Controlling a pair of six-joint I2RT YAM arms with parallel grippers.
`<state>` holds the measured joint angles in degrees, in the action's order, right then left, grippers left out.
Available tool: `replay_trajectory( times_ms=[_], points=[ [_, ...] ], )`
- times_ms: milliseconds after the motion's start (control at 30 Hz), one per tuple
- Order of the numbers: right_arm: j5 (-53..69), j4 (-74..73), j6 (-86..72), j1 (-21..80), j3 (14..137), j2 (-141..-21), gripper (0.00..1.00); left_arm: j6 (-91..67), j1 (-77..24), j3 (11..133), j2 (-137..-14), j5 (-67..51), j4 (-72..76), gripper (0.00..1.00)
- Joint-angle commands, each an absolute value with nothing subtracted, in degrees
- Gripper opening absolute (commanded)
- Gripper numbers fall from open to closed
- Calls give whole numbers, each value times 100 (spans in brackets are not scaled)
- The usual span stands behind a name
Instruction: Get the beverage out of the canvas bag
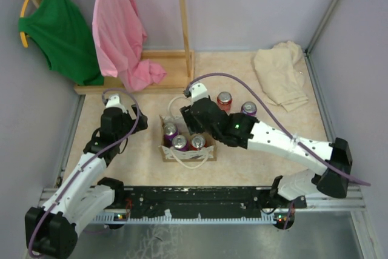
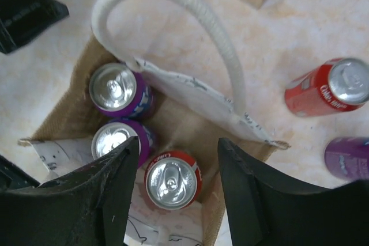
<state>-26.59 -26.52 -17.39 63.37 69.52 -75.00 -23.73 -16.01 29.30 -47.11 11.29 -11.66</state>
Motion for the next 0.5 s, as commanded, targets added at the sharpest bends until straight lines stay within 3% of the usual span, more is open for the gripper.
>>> replay_trajectory(
  times_ms=[0, 467],
  points=[
    [-2136, -3273, -1987, 6385, 7101, -7847, 57, -2357, -1619, 2866, -4633, 1134, -1075, 99],
    [-1229, -4143, -2109, 6390, 6916, -8365, 89, -2352, -1624, 2894, -4742, 1159, -1037, 99]
  ],
)
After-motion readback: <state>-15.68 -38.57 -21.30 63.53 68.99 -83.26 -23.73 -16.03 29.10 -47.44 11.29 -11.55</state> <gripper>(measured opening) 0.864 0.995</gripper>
